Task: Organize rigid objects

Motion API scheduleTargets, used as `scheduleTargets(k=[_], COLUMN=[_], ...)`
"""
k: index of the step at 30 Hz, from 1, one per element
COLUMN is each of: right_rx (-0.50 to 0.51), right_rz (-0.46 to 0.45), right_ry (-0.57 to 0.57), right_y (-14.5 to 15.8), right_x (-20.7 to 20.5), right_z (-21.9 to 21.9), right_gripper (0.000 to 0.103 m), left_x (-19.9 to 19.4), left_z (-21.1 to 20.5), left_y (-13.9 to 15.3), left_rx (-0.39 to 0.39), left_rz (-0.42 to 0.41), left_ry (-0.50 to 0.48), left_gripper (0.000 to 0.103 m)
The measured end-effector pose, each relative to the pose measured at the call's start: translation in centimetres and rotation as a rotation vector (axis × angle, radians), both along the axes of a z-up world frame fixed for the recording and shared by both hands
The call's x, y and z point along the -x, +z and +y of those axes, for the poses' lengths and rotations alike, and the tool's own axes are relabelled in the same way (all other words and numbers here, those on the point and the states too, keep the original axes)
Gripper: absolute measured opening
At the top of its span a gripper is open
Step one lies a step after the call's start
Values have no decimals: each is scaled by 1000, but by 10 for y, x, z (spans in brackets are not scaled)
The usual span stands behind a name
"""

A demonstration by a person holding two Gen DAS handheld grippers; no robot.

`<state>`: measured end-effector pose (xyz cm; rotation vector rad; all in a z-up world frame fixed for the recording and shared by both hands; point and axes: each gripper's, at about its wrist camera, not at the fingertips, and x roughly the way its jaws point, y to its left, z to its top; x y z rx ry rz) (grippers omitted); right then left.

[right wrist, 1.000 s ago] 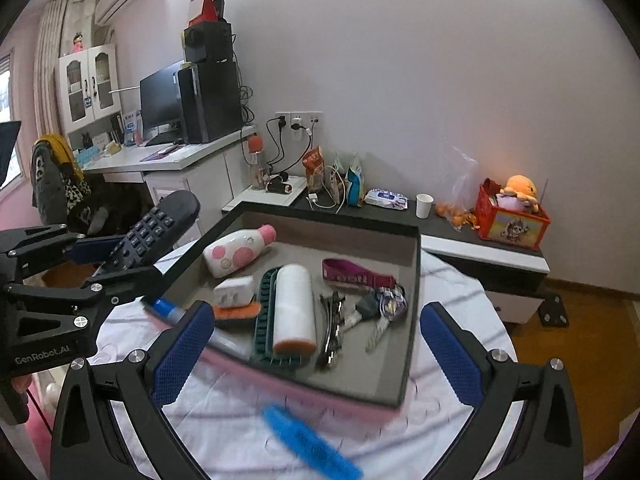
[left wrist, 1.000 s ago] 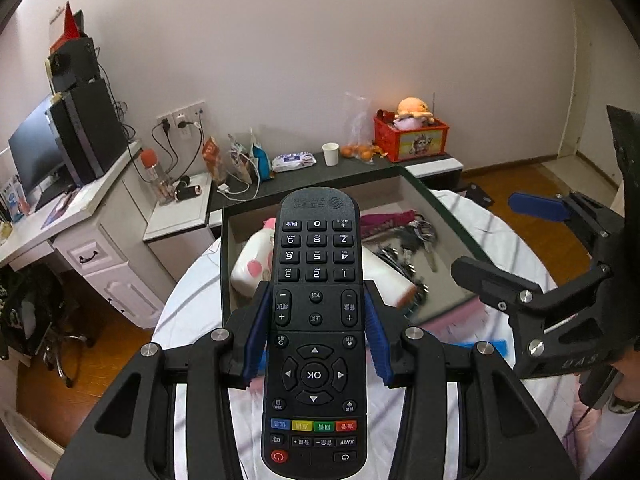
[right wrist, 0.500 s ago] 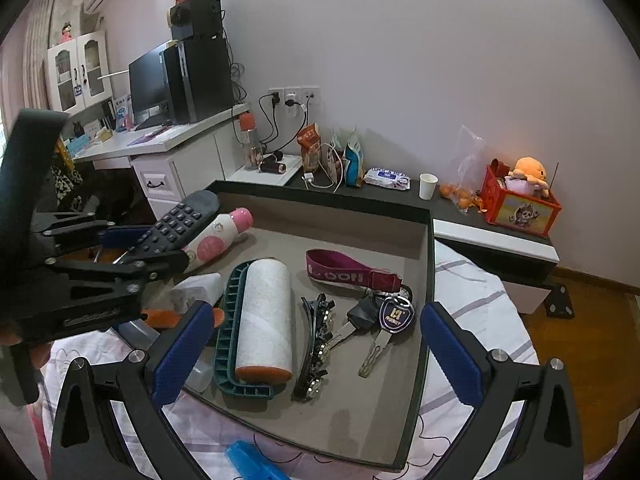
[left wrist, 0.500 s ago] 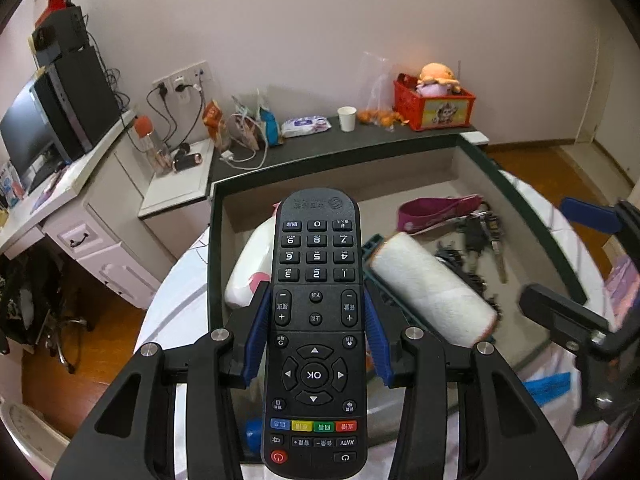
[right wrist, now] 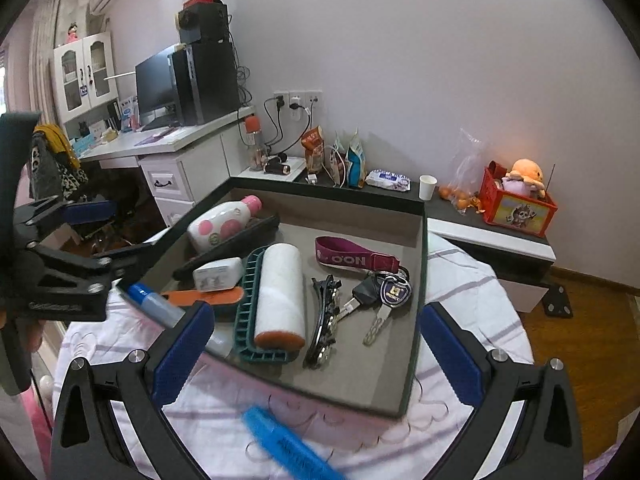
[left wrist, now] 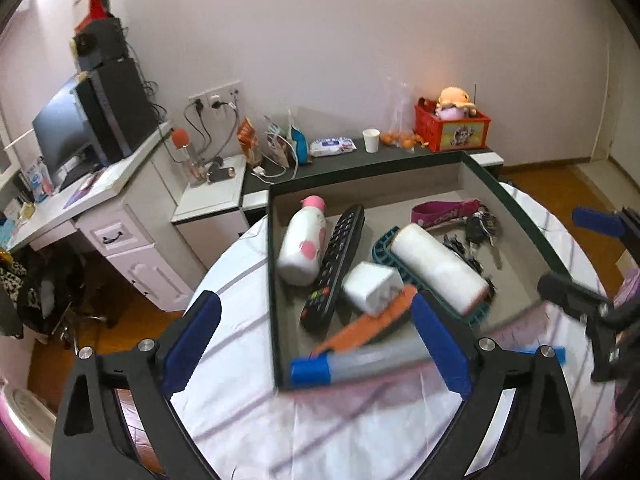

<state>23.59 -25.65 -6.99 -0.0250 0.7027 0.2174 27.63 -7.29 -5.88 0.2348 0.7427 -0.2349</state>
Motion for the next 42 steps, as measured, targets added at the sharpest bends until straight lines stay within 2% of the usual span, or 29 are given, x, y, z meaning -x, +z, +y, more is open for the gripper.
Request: scheduleTargets(k=[3,10,14,17,21,34,38,42], right_rx=[-3,-2,-3,5,6,22,23,35], right_rz=[-25,-76,-99,-110,-117,-107,-79,-19], right_ry=[2,17,44,57,62,69,75,111], right_y=[12,34,41,43,45,38,25,-2], right_x=[21,75,111,130,146,158,146,123], right_z=[2,12,20,24,27,26,23,21], right_gripper=[103,103,103,103,103,103,103,103], left_x=[33,108,149,171,191,201,194,182], left_z=[10,23,32,40,37,37,36,32], left_y=[9,18,18,19,26,22,15,3], left_rx=[18,38,82,146,116,104,94,77], left_rz=[-28,-59,-76,-60,-91,-76,-61,-29], left_ry=[1,22,47,35,20,28,34,38], left_gripper=[102,102,102,102,102,103,103,103])
